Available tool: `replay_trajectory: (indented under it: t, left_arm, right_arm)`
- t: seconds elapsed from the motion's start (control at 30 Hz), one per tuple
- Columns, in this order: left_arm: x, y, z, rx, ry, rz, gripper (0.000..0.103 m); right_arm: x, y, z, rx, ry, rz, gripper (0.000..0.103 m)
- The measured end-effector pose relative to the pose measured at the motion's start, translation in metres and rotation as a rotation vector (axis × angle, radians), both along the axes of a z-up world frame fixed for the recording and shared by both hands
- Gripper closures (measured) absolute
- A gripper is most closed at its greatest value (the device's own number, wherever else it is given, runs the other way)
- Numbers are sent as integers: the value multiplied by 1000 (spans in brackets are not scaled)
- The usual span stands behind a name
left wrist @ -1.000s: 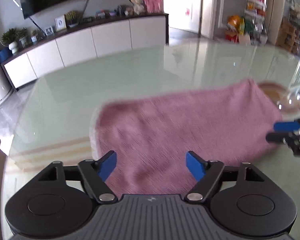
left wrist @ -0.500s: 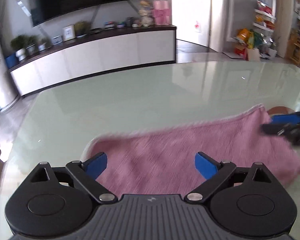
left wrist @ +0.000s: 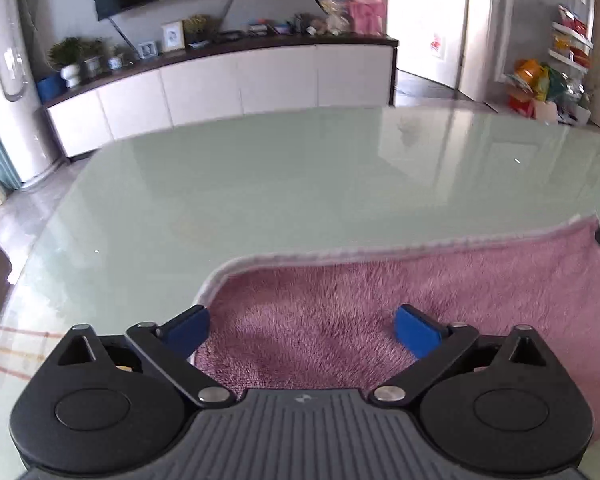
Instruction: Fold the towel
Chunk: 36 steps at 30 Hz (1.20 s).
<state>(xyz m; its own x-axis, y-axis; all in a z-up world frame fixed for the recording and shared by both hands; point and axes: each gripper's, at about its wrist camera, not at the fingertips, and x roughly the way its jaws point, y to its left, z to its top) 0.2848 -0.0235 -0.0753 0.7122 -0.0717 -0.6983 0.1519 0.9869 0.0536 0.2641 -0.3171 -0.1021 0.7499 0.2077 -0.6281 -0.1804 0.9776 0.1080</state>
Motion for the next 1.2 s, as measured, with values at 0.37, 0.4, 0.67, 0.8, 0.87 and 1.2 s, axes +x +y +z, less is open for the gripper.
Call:
replay_trajectory:
  t: [0.37, 0.4, 0.67, 0.8, 0.87, 1.2]
  left_arm:
    - [-93, -16, -18, 9, -1, -12, 0]
    - [-96, -12, -28, 0, 16, 3, 0]
    - [-121, 0, -10, 11, -20, 88, 4]
    - [-126, -18, -3, -88, -59, 9, 3]
    - [-125, -34, -4, -110, -85, -51, 2]
    - [-114, -25, -42, -5, -35, -71, 1]
  right_arm:
    - [-89, 54, -24, -177, 9, -12, 49]
    - [-90, 50, -24, -164, 10, -25, 49]
    - [-116, 29, -2, -68, -77, -117, 44]
    - [-107, 60, -9, -14, -93, -47, 43]
    - [-97, 74, -19, 17, -63, -32, 46]
    - [-105, 62, -29, -135, -50, -10, 45]
